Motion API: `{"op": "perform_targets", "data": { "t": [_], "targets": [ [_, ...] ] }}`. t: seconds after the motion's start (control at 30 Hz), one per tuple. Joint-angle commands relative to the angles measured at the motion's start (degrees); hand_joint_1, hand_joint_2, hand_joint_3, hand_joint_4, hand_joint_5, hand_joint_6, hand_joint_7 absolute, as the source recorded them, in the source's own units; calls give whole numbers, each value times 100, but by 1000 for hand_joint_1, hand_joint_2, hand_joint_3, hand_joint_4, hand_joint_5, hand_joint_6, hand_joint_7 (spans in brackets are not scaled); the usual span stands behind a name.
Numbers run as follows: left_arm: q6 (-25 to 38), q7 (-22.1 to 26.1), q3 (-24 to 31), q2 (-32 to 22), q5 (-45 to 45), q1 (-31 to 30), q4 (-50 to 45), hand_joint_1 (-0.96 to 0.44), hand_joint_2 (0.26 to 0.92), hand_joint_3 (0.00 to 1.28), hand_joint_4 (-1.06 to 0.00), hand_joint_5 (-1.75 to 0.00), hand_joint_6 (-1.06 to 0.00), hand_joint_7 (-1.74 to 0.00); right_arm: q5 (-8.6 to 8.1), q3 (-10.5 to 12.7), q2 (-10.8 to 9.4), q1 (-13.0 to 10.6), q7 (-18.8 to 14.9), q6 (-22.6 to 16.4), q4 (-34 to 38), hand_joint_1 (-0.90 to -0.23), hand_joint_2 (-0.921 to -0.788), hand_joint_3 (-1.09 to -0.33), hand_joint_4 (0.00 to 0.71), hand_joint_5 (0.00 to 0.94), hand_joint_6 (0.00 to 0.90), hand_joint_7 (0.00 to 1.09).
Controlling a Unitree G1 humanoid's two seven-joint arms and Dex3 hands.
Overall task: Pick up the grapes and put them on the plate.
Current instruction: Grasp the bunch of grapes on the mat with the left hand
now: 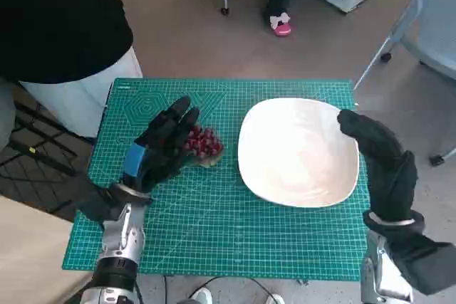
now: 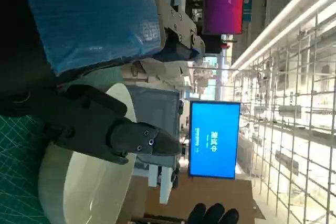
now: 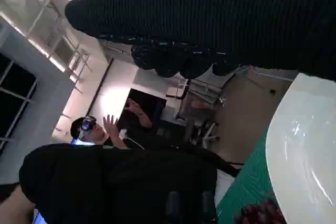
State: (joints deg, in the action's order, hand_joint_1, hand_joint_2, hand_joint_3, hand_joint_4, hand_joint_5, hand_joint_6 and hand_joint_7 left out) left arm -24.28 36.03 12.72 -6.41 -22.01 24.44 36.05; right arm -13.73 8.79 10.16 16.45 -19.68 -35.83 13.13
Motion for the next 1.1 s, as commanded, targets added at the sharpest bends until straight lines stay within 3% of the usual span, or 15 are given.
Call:
{"op": "perform_targets", "data": {
  "t": [0.03, 1.1],
  "targets": [
    [-77, -11, 13, -29, 49, 3, 64, -396, 921, 186, -295, -3, -429, -4, -48, 17, -30, -77, 1, 24, 71, -593, -921, -864, 397, 1, 165, 249],
    [-89, -69, 41, -32, 35, -78, 57, -402, 921, 174, -314, -6, -430, -1, 19, 5, -33, -102, 26, -4, 78, -597, -921, -863, 397, 0, 166, 246]
  ]
}}
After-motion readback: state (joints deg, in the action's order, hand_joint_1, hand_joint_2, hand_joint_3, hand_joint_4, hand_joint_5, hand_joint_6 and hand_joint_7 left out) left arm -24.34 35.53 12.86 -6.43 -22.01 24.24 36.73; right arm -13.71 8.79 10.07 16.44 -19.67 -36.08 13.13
